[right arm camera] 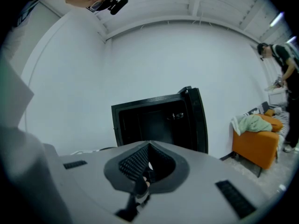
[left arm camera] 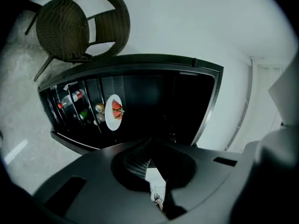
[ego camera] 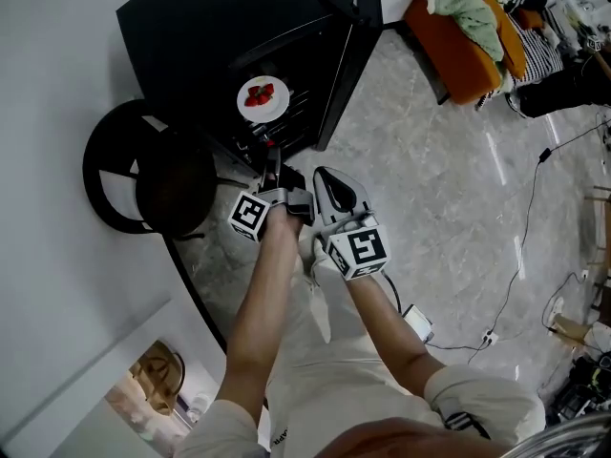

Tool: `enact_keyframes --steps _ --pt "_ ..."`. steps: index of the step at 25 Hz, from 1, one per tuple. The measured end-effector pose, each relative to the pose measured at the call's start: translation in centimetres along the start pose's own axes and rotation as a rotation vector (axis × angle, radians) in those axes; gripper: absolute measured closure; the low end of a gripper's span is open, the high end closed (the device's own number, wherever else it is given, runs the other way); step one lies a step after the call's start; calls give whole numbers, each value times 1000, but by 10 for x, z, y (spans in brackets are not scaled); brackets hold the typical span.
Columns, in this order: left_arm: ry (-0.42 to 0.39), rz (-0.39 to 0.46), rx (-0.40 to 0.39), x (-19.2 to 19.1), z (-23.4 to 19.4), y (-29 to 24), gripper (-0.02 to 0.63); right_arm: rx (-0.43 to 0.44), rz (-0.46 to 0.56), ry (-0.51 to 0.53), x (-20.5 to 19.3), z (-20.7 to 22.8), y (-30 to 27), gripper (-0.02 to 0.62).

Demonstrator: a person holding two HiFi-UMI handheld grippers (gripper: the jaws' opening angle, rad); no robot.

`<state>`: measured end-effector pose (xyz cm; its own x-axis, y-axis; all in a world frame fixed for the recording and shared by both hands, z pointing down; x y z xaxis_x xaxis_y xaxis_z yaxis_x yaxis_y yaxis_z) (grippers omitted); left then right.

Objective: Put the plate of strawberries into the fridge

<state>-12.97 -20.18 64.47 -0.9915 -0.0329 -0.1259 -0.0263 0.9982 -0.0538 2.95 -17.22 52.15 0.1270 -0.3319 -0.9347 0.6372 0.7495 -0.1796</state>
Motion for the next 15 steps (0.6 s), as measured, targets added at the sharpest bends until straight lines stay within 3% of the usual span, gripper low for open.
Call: enact_keyframes --steps 8,15 --pt "-25 -55 -51 7 63 26 606 0 0 -6 36 -16 9 583" --pt "-14 -72 -67 13 89 43 606 28 21 19 64 -41 6 583"
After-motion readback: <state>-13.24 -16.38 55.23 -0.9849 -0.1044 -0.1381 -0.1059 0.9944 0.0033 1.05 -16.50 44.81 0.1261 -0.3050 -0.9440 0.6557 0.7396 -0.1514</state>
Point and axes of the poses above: the fingertips, and each gripper's own axes: y backward along the fingers, z to its right, x out of its top, the point moved 8 cm from there along y, backward along the fingers, and after that the axes turned 8 degrees about -y, right-handed, at the moved point
